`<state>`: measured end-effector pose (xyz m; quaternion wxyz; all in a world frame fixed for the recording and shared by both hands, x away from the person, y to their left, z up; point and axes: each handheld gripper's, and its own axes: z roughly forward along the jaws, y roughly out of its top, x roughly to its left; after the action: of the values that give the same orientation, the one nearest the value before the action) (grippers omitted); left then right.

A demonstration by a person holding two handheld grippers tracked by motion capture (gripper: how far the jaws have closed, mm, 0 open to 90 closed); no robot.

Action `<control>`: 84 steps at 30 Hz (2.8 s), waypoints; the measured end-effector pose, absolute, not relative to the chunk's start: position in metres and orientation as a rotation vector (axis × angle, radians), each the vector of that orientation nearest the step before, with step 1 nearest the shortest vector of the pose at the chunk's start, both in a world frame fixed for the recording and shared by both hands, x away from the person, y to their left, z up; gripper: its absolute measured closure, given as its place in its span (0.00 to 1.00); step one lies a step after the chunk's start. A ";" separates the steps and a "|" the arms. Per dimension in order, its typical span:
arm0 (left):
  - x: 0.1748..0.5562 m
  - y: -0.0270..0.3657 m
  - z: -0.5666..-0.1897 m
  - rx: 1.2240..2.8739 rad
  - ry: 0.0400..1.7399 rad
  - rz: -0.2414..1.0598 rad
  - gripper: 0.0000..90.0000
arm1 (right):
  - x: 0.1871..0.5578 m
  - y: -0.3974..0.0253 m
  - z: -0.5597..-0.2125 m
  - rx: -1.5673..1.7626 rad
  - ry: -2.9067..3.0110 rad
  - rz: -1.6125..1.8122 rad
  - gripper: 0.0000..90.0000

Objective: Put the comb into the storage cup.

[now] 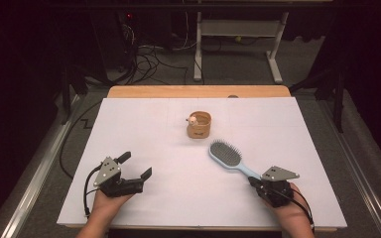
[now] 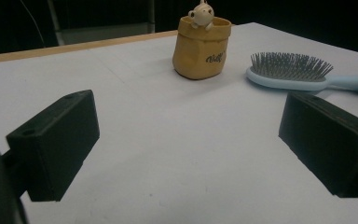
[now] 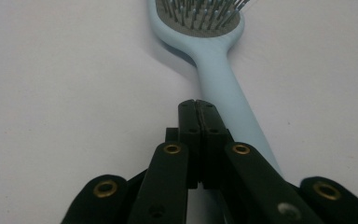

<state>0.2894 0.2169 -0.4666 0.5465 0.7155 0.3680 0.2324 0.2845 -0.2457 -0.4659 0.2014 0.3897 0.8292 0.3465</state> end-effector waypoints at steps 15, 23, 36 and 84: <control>0.290 0.217 -0.467 1.695 0.879 0.556 0.05 | 0.278 -0.258 -0.452 1.118 2.151 1.260 0.86; 0.290 0.217 -0.469 1.694 0.893 0.554 0.05 | 0.280 -0.276 -0.448 1.198 2.028 1.287 0.59; 0.292 0.217 -0.471 1.712 0.898 0.533 0.04 | 0.283 -0.292 -0.452 1.285 1.899 1.236 0.25; 0.295 0.219 -0.470 1.728 0.889 0.548 0.01 | 0.283 -0.286 -0.447 1.175 1.927 1.229 0.00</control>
<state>0.2946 0.2186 -0.4701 0.5319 0.7247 0.3729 0.2299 0.2827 -0.2863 -0.4469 0.2817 0.4387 0.7194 0.4589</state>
